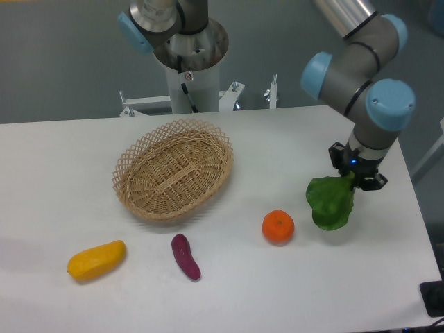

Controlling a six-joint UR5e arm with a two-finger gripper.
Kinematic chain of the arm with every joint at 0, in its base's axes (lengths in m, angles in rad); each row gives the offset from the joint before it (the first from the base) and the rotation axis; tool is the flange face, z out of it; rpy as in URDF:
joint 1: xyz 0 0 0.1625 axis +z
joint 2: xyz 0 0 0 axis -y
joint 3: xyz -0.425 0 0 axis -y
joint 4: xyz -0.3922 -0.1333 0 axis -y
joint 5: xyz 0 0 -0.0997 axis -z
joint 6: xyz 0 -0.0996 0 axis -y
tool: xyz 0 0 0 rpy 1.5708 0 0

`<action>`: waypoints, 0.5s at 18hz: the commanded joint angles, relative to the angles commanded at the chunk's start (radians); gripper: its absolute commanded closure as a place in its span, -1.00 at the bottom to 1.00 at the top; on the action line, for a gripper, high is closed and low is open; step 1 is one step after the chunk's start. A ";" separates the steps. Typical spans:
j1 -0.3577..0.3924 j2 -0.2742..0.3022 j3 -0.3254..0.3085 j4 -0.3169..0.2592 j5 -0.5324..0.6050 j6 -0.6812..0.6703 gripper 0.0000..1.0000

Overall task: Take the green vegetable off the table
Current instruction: 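Lift the held bok choy up off the table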

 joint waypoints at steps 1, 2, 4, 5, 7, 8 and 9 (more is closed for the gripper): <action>0.000 -0.006 0.020 -0.014 0.000 -0.008 0.54; 0.000 -0.012 0.037 -0.019 0.000 -0.009 0.54; 0.002 -0.023 0.063 -0.022 0.000 -0.011 0.54; 0.002 -0.026 0.072 -0.022 0.000 -0.012 0.54; 0.003 -0.040 0.095 -0.022 -0.002 -0.023 0.54; 0.003 -0.048 0.109 -0.034 -0.002 -0.031 0.54; 0.006 -0.051 0.118 -0.054 -0.005 -0.032 0.54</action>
